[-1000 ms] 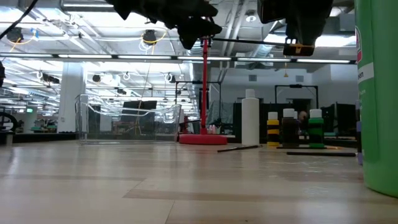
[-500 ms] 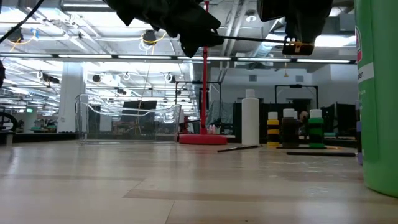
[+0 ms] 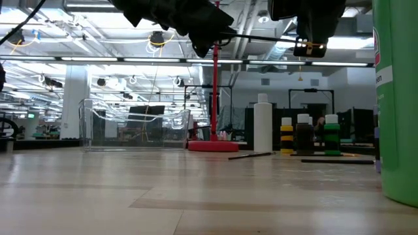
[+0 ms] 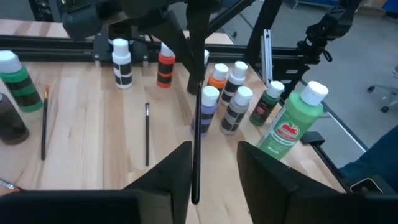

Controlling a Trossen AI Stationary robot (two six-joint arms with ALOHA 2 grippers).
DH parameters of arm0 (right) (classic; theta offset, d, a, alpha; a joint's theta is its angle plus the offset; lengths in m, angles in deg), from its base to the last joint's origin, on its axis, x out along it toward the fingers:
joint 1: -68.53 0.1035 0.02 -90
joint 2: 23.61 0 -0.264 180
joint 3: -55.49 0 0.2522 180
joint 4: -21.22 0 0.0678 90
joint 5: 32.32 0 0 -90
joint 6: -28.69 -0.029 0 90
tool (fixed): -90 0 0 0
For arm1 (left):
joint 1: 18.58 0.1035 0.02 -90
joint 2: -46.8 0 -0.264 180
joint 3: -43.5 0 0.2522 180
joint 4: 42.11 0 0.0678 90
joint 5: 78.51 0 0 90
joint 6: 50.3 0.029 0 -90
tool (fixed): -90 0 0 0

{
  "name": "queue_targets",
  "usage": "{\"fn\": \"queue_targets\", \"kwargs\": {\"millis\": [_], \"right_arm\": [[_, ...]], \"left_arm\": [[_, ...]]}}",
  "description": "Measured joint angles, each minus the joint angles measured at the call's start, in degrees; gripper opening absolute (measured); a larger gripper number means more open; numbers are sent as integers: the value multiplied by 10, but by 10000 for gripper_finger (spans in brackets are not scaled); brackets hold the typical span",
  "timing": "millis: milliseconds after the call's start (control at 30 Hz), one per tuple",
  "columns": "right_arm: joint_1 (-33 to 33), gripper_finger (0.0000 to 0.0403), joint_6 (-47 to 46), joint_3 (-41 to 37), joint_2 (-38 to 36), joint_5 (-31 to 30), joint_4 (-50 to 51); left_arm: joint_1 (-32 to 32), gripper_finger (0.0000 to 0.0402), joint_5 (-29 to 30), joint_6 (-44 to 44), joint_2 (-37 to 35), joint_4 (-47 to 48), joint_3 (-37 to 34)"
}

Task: Pick & Place Paint Supplies
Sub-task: Put the black paintbrush into the green cup

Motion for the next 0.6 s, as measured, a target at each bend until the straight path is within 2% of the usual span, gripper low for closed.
{"fn": "queue_targets", "kwargs": {"millis": [200,500,600], "right_arm": [[0,0,0,0,0,0,-2],[0,0,0,0,0,0,-11],[0,0,0,0,0,0,-12]], "left_arm": [[0,86,-4,0,0,-3,0],[0,15,-4,-2,0,-5,0],[0,4,-3,-3,0,-5,0]]}}
